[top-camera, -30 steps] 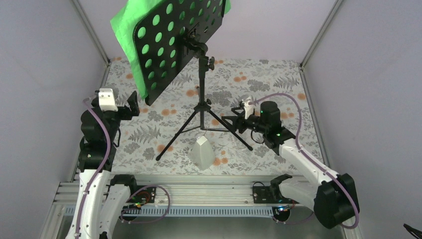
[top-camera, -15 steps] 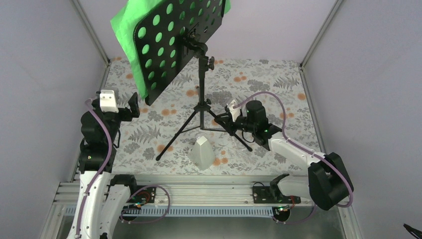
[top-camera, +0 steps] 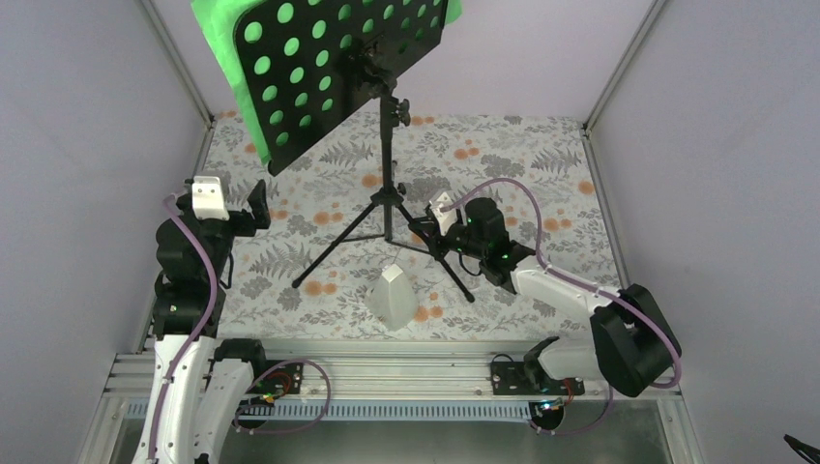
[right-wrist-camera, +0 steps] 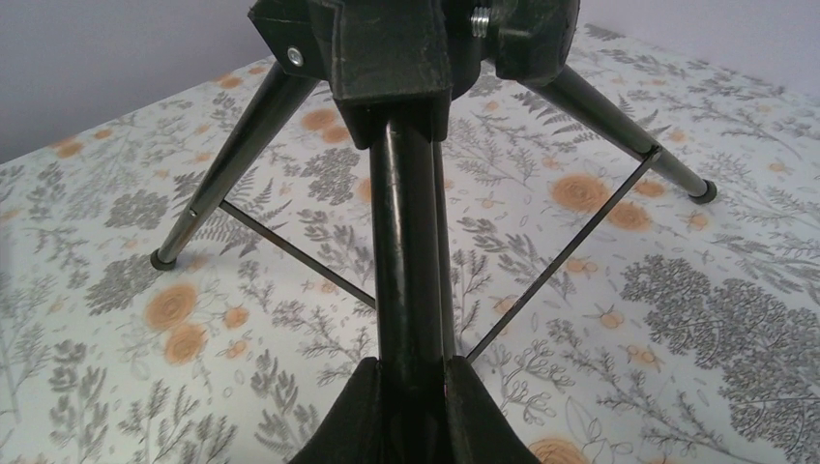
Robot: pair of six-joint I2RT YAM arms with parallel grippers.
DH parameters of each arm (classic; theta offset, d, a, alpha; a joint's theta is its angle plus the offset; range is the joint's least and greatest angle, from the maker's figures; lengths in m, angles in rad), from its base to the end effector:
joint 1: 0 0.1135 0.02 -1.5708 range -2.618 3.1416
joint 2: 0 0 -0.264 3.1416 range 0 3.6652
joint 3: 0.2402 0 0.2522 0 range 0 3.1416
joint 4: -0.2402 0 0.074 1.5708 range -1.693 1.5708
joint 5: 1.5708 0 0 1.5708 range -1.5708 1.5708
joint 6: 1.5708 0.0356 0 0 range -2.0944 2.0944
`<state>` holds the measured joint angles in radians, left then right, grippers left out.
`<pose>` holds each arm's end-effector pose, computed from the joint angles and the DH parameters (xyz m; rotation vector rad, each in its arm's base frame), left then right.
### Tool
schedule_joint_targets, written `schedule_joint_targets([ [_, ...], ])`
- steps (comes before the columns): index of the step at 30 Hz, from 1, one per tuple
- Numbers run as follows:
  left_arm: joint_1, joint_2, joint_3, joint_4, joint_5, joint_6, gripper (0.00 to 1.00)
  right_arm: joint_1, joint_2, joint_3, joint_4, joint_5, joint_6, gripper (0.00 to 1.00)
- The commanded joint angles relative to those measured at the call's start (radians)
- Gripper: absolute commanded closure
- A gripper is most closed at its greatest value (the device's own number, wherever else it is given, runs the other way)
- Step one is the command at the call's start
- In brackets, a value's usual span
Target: Pack up the instrument practice props
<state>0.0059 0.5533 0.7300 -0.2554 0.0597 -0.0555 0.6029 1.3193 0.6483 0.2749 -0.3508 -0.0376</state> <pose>0.1352 -0.0013 0.3457 -0.0051 1.6501 -0.0870 0.2258 0.1703 0.2224 -0.8521 1.8209 0.7105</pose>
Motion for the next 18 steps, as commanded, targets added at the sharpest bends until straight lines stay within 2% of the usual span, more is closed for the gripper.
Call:
schedule_joint_targets([
  [1, 0.0, -0.012, -0.009, 0.02, -0.001, 0.011, 0.0, -0.001, 0.078, 0.102, 0.147, 0.129, 0.026, 0.96],
  [5, -0.001, -0.024, -0.013, 0.023, -0.001, 0.011, 0.0, -0.004, 0.16, 0.163, 0.197, 0.135, -0.013, 0.96],
  [11, -0.001, -0.029, -0.016, 0.024, 0.007, 0.011, 0.0, -0.013, 0.26, 0.27, 0.178, 0.072, -0.049, 0.94],
  [13, -0.001, -0.03, -0.017, 0.024, 0.01, 0.01, 0.0, -0.014, 0.259, 0.285, 0.159, 0.049, -0.046, 0.82],
  [17, -0.001, -0.024, -0.016, 0.025, 0.014, 0.007, 0.0, -0.014, 0.184, 0.247, 0.126, 0.049, -0.032, 0.46],
  [18, -0.001, -0.023, -0.017, 0.025, 0.015, 0.006, 0.0, -0.014, 0.157, 0.24, 0.102, 0.05, -0.027, 0.41],
])
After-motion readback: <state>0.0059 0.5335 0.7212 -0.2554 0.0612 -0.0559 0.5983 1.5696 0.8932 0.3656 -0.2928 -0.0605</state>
